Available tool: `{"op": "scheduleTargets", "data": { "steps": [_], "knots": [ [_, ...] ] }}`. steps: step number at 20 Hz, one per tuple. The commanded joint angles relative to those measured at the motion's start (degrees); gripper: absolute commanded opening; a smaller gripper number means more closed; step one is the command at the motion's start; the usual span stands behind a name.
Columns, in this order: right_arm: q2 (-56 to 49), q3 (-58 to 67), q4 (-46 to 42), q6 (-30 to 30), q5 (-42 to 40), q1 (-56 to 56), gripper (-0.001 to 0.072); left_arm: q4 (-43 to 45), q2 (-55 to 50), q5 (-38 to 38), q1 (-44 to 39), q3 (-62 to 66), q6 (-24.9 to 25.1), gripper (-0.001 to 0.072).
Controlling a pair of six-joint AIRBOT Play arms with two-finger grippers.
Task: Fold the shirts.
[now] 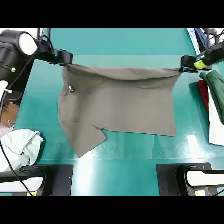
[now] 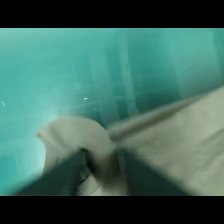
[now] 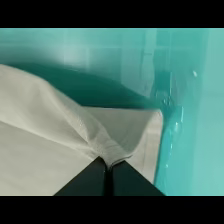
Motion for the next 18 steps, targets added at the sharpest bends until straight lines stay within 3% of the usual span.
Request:
{"op": "scheduleTargets", "data": {
  "steps": [1,3,6,9,15,18],
  "knots": [
    [-2.7,-1.3,-0.2,0.0,-7.7,0.6,0.0044,4.1,-2.8,1.7,0.0,0.4,-0.4,0.0490],
    [-2.6,0.3,0.1,0.0,-7.8,-0.3,0.0463,8.3,-2.6,-1.9,1.3,2.1,-0.3,0.0490],
    [-1.2,4.2,0.0,0.0,-3.1,-2.3,0.0466,7.9,-2.6,-13.2,7.0,4.9,-0.4,0.0490],
    [2.7,4.0,0.0,-2.0,1.5,-4.1,0.0465,-1.3,-0.6,-22.6,14.1,0.3,1.0,0.0490],
    [14.0,-10.8,0.1,-2.6,-1.3,-4.9,0.0464,-9.0,17.5,-11.0,17.0,-34.7,1.7,0.0490],
    [17.9,-18.0,0.1,-2.6,-3.9,-4.8,0.0464,-13.4,21.2,-5.3,17.0,-47.6,1.6,0.0490]
  ]
}}
